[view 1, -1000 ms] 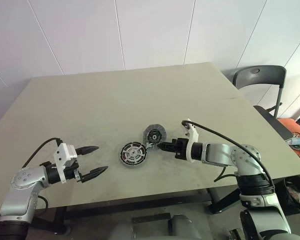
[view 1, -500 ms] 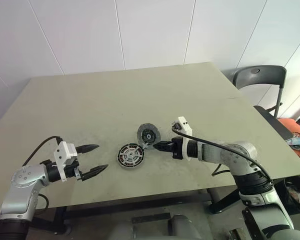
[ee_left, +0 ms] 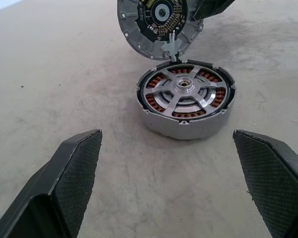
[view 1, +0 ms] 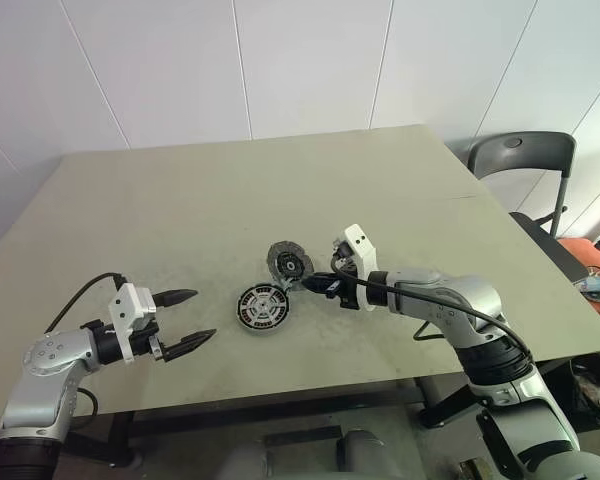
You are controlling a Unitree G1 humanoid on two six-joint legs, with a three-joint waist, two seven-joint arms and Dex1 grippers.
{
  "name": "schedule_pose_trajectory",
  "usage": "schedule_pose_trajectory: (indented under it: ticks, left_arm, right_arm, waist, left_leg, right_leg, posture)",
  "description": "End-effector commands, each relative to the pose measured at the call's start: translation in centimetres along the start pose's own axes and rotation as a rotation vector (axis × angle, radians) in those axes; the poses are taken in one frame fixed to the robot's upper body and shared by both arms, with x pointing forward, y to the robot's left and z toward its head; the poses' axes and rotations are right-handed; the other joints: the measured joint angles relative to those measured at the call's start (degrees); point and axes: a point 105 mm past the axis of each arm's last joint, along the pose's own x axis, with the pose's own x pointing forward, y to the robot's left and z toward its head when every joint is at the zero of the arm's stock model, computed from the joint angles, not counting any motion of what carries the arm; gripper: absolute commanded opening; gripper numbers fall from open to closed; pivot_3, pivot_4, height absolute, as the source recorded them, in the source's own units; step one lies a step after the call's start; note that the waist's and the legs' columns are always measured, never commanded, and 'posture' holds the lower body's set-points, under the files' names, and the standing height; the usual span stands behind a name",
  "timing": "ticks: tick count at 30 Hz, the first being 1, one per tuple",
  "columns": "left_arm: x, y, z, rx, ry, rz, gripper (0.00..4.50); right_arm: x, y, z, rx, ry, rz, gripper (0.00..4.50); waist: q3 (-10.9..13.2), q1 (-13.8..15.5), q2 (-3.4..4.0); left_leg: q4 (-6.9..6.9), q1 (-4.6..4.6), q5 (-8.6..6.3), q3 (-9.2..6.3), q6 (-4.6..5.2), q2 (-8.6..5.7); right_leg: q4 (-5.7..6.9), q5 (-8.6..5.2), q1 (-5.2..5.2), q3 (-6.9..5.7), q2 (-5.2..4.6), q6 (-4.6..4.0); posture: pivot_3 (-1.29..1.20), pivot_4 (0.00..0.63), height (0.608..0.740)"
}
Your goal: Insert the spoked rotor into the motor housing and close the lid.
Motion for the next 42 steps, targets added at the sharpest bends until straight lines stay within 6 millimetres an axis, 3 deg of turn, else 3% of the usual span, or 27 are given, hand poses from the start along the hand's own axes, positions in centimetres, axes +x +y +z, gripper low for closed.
schedule_pose_trajectory:
  ticks: [1,16,22,38,42]
  left_arm:
    - [0.1,0.2,0.6,0.03,-0.014,0.001,4.5]
    - [0.0,0.5,-0.1,0.025,0.0,0.006,4.5]
    - [0.2,0.7,0.1,0.031,-0.003,0.004,4.5]
    - [0.4,0.7,0.6,0.041,-0.004,0.014,4.5]
    - [0.5,0.7,0.6,0.047,-0.003,0.013,4.5]
  right_arm:
    - [-0.2,0.3,2.4,-0.212,-0.062,-0.028,0.03]
    - [-0.5,3.3,3.4,-0.521,-0.153,0.059,0.03]
    - [-0.2,2.2,1.9,-0.63,-0.098,0.017,0.03]
    - [-0.2,2.2,1.7,-0.824,-0.083,0.058,0.03]
    - [-0.3,2.4,1.5,-0.834,-0.065,0.094,1.09]
  waist:
    - [0.0,-0.02,0.0]
    - [0.0,0.03,-0.01]
    - [0.0,-0.03,-0.02]
    - [0.0,0.11,-0.03]
    - [0.0,0.0,-0.04]
  left_leg:
    - [0.0,0.0,0.0,0.0,0.0,0.0]
    - [0.0,0.0,0.0,-0.01,0.0,0.0]
    - [0.0,0.01,0.0,0.0,0.0,0.0]
    - [0.0,0.03,0.0,-0.01,-0.01,0.0]
    - [0.0,0.05,0.0,-0.01,-0.01,0.0]
  right_leg:
    - [0.0,0.0,0.0,0.0,0.0,0.0]
    - [0.0,0.0,0.0,-0.01,0.0,0.0]
    - [0.0,0.0,0.01,-0.01,0.0,0.0]
    - [0.02,0.0,0.03,-0.01,0.0,0.0]
    - [0.03,0.0,0.04,-0.01,0.0,0.0]
  posture:
    - [0.0,0.0,0.74]
    - [0.0,0.0,0.74]
    - [0.0,0.0,0.74]
    - [0.0,0.0,0.74]
    - [0.0,0.0,0.74]
